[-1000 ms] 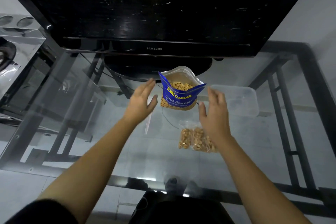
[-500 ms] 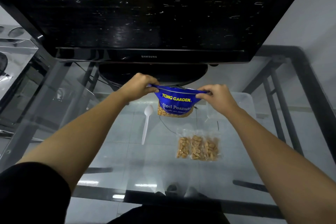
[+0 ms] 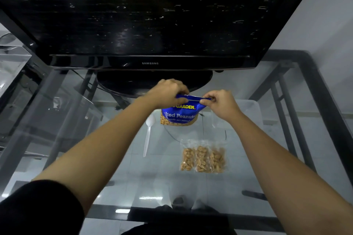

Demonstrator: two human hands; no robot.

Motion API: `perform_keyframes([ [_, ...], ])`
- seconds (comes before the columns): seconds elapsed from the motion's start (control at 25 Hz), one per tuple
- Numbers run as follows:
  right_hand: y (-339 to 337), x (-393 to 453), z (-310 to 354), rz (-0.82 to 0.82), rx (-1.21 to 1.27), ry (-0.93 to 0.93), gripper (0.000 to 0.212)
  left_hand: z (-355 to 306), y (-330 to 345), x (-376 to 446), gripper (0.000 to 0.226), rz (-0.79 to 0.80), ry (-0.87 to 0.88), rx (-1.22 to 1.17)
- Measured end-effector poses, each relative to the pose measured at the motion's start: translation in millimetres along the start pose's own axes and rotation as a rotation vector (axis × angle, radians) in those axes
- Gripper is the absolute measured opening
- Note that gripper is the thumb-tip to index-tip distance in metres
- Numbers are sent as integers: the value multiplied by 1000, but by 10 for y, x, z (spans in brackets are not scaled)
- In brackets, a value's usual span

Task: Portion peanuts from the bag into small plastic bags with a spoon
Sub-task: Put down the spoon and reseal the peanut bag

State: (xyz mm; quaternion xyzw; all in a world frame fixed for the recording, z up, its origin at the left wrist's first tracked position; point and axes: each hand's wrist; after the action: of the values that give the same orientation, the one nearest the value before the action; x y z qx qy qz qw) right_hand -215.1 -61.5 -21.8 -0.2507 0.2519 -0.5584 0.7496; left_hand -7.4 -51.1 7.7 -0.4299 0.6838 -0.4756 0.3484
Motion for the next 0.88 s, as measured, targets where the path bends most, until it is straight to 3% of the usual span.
perform_keyframes([
  [0.16, -32, -8, 11, -29, -39, -32, 15, -284, 157, 165, 25, -31, 58, 126],
  [0.4, -69, -11, 39, 44, -103, -45, 22, -54, 137, -46, 29, -102, 29, 169],
  [0.68, -119, -10, 14, 67, -111, -27, 24, 441, 59, -400, 26, -143, -92, 153],
  [0.88, -130, -43, 69, 122, -200, -67, 30, 654, 97, -523, 30, -170, -220, 4],
])
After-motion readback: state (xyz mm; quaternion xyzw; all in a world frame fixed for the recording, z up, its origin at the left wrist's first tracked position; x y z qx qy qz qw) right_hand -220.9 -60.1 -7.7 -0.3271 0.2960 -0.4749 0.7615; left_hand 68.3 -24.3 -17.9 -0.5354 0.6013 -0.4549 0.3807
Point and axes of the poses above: each hand's wrist, its own x-axis towards the middle knuckle, its own y-axis out of the palm, z = x × y, and after that the axes turned 4 degrees about -z, right-handed
